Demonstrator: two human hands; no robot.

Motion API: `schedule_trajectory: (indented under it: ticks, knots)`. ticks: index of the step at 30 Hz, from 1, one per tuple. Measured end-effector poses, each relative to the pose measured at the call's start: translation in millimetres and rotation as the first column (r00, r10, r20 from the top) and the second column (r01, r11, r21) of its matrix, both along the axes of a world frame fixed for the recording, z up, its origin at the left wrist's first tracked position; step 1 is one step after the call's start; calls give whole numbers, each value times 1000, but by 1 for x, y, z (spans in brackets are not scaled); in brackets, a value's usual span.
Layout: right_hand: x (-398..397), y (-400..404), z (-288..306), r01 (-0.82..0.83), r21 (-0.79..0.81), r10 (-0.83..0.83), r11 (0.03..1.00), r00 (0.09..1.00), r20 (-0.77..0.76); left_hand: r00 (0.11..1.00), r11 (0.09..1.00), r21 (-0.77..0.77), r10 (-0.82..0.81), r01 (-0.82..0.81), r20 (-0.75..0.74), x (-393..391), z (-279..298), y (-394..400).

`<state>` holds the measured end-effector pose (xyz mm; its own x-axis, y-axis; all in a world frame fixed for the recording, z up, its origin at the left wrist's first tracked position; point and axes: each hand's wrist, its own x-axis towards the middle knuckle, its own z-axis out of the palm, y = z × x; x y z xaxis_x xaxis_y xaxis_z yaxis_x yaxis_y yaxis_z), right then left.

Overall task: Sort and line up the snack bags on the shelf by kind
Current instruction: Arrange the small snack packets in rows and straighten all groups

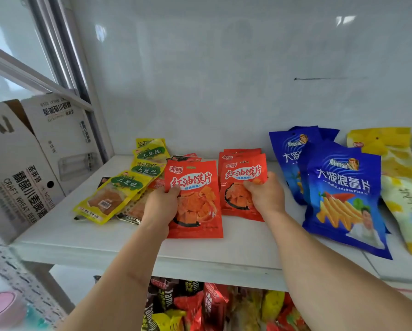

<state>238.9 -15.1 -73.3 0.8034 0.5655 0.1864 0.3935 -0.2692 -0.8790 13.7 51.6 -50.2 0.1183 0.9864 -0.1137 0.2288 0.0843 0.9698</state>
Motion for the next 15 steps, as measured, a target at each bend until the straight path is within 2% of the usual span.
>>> schedule_trajectory:
  ticks: [7,15]
  knots:
    - [11,19,-1,40,-51,-39,998,999,23,999,998,-48,-49,50,20,23,-8,1]
    - [13,5,4,67,31,-66,997,998,-20,994,995,-19,-95,96,55,52,-3,-12]
